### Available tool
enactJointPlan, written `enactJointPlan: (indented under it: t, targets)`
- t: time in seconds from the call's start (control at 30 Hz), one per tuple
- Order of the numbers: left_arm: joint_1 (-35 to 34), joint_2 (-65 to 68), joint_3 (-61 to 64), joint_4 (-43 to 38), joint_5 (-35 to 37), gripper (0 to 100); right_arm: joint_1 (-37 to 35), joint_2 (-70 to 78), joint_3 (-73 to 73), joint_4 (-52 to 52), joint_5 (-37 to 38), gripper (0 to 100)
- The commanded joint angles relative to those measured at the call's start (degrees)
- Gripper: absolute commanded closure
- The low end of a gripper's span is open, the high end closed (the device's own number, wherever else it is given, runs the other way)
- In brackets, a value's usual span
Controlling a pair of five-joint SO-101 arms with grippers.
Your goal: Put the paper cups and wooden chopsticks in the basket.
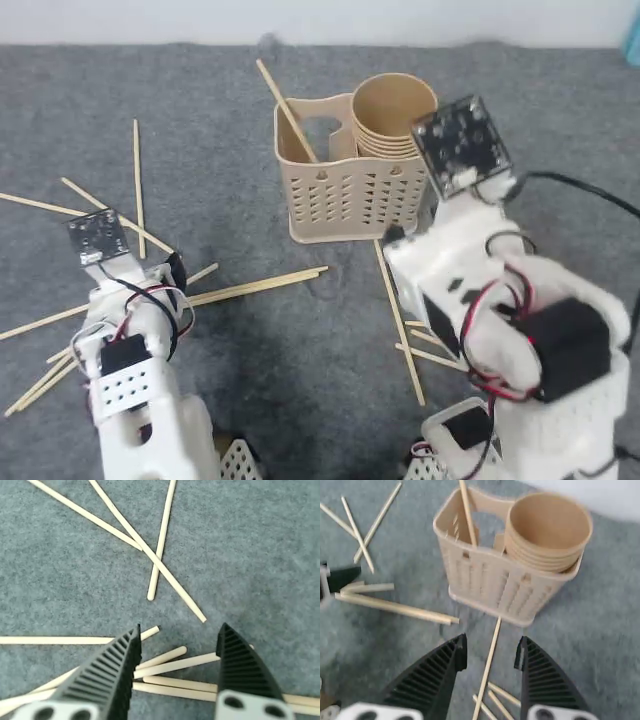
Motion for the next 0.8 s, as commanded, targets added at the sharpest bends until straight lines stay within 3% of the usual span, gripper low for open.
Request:
enactJointPlan:
  t: [0.0,0.3,0.53,0.77]
  targets:
    - [0.4,-1.1,-0.1,-1.6,-0.5,77,2.8,-5.8,10.5,2.2,0.1,82.6]
    - [0.4,-1.1,-0.1,-1.3,-0.5,77,3.2,-19.8,39.6,1.5,6.7,82.6]
    - [0.4,-1.1,-0.1,-1.2,-0.4,77,5.4,-20.1,41.2,-1.1,7.9,82.6]
    - [0.4,-1.1,-0.1,-1.2,-0.4,77,5.7,-7.0,43.2,-8.5,14.0,82.6]
